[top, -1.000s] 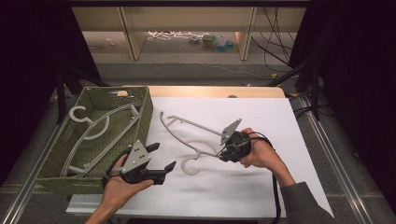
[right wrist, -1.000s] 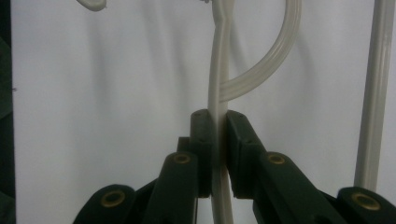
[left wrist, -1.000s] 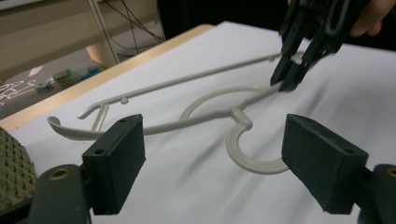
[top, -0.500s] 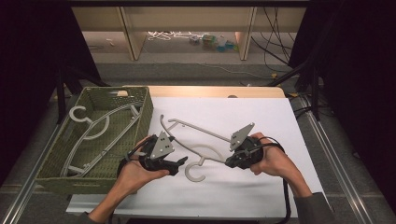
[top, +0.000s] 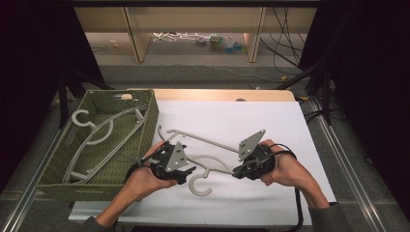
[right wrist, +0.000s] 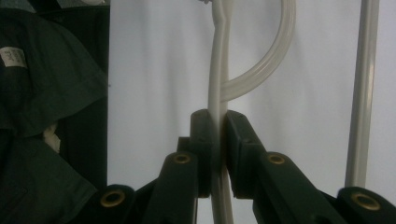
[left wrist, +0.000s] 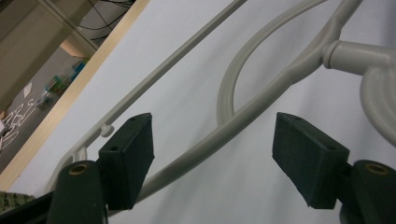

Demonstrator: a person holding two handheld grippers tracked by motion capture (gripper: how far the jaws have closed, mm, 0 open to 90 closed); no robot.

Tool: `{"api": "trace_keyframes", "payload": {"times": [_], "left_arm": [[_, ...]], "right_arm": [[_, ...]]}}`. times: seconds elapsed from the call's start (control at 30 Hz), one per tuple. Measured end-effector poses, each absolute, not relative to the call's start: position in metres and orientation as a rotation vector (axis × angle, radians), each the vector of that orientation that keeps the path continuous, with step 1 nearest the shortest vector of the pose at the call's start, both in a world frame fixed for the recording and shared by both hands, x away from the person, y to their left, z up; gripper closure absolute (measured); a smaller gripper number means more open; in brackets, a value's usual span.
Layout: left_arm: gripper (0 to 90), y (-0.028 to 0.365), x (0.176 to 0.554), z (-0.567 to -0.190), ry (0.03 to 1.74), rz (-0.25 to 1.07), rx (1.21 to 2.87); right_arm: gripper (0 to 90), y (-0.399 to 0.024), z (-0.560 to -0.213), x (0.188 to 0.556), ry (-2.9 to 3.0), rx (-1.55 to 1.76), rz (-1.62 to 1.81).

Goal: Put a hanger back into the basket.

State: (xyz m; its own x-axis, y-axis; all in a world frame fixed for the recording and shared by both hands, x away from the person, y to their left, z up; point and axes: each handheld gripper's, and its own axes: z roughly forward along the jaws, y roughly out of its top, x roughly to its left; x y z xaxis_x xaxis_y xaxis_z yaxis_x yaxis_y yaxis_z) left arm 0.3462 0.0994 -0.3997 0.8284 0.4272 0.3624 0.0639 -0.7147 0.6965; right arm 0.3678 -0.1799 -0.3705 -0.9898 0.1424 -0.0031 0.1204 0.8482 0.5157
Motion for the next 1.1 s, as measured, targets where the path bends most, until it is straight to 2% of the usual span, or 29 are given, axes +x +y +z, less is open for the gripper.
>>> {"api": "trace_keyframes", "payload": {"times": [0.2, 0.3, 0.53, 0.8, 1.1], "left_arm": [[29.6, 0.093, 0.349, -0.406, 0.314, 0.68, 2.328], [35.0, 0.092, 0.348, -0.407, 0.282, 0.669, 2.334], [57.6, 0.09, 0.346, -0.409, 0.213, 0.612, 2.35], [66.4, 0.086, 0.34, -0.407, 0.089, 0.611, 2.413], [72.8, 0.086, 0.333, -0.402, 0.048, 0.488, 2.398]], "right_arm": [[82.7, -0.178, -0.37, 0.365, 2.999, 0.163, 0.838], [82.7, -0.177, -0.369, 0.363, 3.002, 0.152, 0.831], [82.6, -0.179, -0.369, 0.363, 3.006, 0.137, 0.842], [82.6, -0.181, -0.371, 0.366, 3.039, 0.106, 0.855], [82.1, -0.191, -0.368, 0.369, 3.053, 0.051, 0.926]]}}
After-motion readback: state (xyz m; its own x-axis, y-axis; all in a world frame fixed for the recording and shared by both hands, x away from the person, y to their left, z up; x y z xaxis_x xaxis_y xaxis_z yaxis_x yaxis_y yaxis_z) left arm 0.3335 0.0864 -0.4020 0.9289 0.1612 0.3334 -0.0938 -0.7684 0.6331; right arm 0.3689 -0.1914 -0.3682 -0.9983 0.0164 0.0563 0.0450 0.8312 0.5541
